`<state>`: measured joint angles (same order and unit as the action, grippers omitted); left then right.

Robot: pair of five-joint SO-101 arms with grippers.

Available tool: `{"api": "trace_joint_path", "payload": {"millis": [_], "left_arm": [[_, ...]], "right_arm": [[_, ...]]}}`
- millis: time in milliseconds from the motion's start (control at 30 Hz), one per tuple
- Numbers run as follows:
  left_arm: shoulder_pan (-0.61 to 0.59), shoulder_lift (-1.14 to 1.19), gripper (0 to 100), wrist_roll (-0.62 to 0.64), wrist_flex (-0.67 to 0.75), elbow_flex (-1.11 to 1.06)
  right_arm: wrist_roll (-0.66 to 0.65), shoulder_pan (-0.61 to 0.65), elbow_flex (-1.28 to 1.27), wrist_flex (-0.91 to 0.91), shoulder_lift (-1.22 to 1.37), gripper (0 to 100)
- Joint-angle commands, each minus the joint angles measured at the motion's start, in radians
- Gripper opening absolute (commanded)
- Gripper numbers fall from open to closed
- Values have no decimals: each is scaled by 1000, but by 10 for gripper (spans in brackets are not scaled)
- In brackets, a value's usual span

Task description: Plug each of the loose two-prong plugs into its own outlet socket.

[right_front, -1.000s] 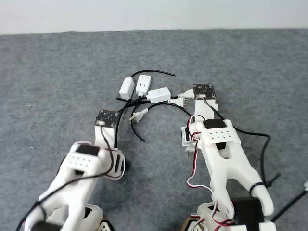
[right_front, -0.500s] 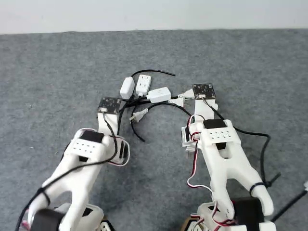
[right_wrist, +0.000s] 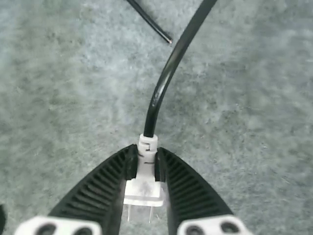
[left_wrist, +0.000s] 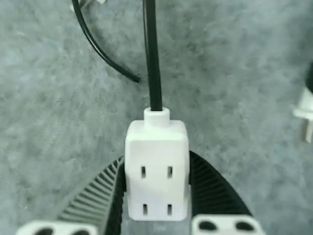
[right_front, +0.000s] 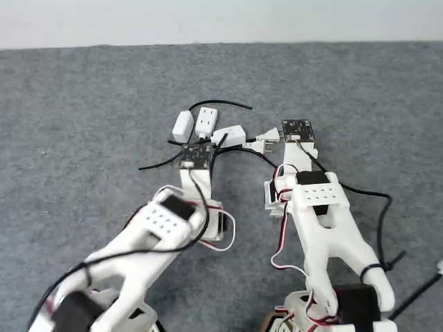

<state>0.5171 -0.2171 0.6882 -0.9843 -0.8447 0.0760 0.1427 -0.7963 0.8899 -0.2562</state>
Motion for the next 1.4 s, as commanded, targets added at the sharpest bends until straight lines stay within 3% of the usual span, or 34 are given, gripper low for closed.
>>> {"api": "trace_joint_path", "payload": {"millis": [0,233,433,533,733,967,1167,1367], "left_arm": [[-9,167,14,18,25,139],[-101,322,55,68,-15,291],[-37,324,432,101,-68,275],[-8,322,517,98,-132,280],[-43,184,519,35,-230,288],[-77,-170,519,-57,-230,114],[-267,-420,515,-91,-160,-97],[-365,-434,330,-192,-124,-200]], "right_arm": [[-12,-16,3,-5,-50,8],[-12,-16,3,-7,-50,8],[-12,-15,6,-7,-50,8],[-12,-15,6,-7,-50,8],[-12,-15,6,-7,-50,8],[-12,-8,6,-13,-50,8],[-5,19,15,-41,-54,8],[-3,113,54,-47,-156,8]]}}
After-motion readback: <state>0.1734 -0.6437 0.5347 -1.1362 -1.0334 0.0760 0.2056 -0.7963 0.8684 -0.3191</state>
